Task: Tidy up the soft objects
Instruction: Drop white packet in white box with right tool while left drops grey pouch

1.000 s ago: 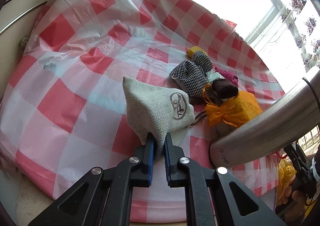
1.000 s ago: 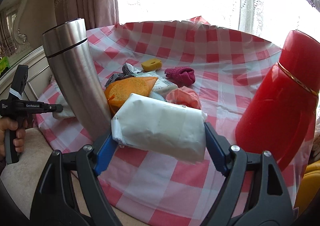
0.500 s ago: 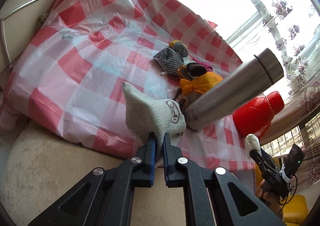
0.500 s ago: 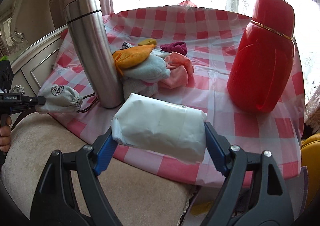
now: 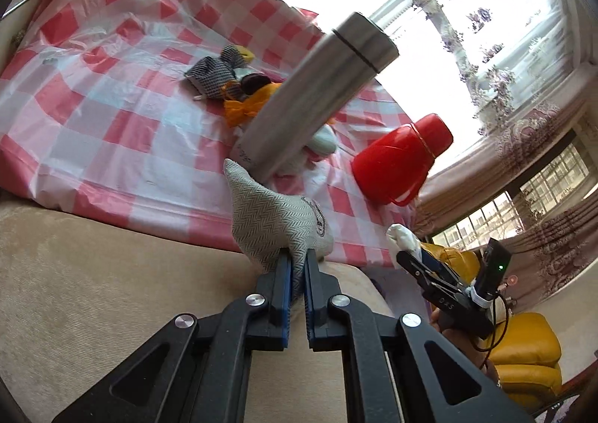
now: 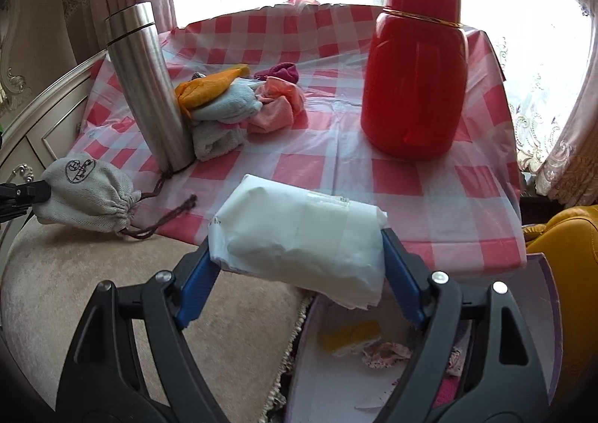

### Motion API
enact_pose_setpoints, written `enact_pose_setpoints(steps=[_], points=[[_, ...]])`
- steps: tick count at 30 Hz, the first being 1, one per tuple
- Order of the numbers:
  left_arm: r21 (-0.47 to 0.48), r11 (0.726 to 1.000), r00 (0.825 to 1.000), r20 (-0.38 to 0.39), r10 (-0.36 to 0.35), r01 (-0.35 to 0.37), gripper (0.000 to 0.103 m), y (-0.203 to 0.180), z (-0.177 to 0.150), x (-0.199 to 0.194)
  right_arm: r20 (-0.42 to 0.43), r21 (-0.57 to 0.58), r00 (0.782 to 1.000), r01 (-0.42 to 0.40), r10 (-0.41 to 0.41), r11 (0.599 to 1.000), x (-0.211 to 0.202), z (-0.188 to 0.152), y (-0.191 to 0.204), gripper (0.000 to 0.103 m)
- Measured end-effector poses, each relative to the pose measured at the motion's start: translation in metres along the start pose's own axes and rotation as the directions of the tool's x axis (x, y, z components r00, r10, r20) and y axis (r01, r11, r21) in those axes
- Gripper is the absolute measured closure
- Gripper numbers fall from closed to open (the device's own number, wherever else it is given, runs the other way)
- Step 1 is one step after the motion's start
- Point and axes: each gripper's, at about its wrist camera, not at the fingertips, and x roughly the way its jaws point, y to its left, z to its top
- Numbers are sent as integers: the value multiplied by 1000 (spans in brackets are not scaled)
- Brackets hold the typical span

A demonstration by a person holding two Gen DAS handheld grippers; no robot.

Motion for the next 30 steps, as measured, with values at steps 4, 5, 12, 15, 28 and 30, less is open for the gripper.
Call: enact_pose_setpoints(steps=[4,5,12,15,28,30], points=[[63,996,997,-43,-67,70,97,-38,-6,16,-10,45,999,43,-42,998,-14,-13,-22,20],[79,993,995,-57,-81,85,97,-48,-7,21,-13,57,999,53,-53,997,-18,-17,-28,20],[200,960,968,-195,-155,194,97,-119,-33,64,-38,117,990,136,-133,984,-47,-41,-68,20],[239,942,950,-261,-171,235,97,-142,-48,82,-61,136,982,183,-176,974,-58,-51,-84,19],[261,922,890,-427,-157,288,67,-174,-81,127,-136,170,962,258,-237,951,-74,-72,-109,14],[257,926,900,-406,-155,275,64,-167,-74,121,-133,166,966,243,-222,956,-72,-71,-104,14]])
